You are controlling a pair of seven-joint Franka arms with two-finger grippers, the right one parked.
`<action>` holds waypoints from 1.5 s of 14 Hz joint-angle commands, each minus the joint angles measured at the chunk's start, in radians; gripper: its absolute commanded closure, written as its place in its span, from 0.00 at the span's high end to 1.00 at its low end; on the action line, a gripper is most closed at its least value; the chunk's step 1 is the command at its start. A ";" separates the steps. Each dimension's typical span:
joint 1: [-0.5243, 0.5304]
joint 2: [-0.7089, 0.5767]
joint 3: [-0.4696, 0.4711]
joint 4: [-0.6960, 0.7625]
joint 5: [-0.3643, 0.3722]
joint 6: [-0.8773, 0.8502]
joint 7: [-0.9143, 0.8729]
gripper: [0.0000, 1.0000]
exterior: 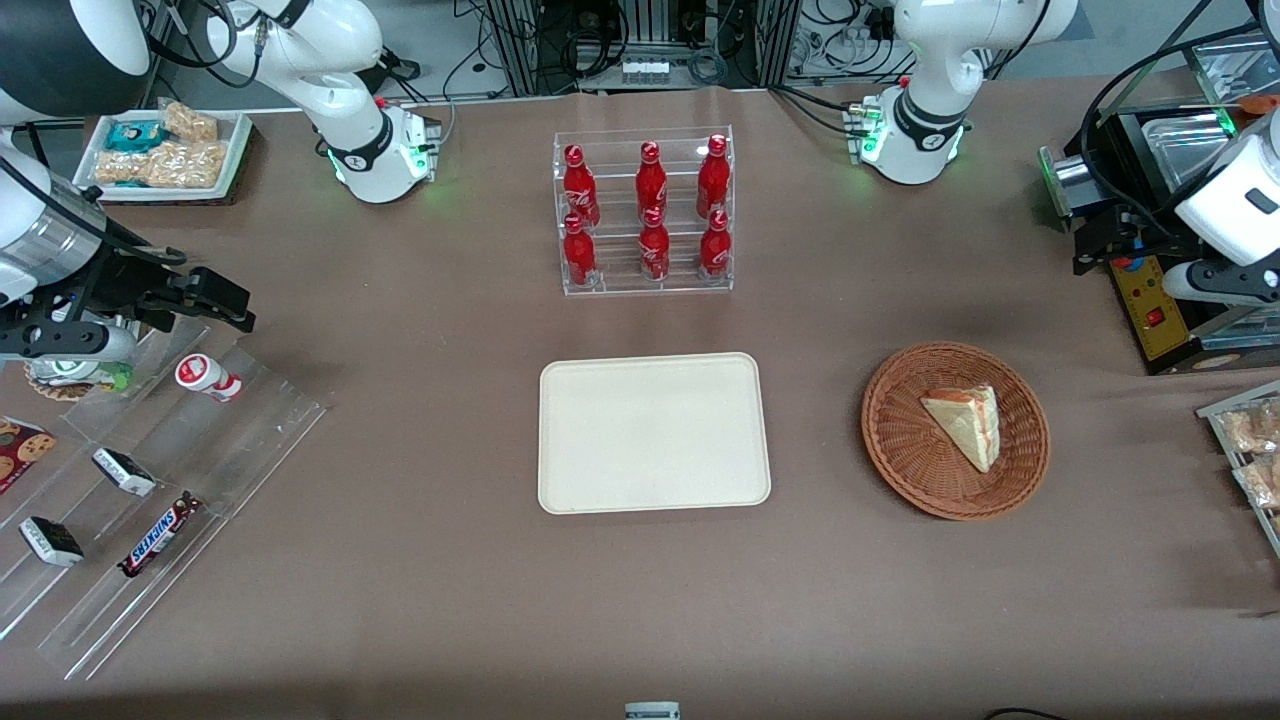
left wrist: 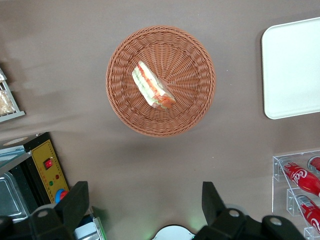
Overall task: Place sandwich from basket to tray
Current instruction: 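Lower the open left gripper onto the sandwich in the wicker basket and grasp it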
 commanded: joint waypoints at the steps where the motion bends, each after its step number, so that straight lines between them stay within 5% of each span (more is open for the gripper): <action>1: 0.006 0.015 -0.010 0.015 0.018 0.006 0.001 1.00; 9: 0.005 0.040 -0.010 -0.066 0.021 0.041 -0.005 1.00; 16: 0.011 0.082 -0.007 -0.419 0.023 0.509 -0.100 1.00; 21: 0.012 0.148 -0.004 -0.602 0.021 0.878 -0.397 1.00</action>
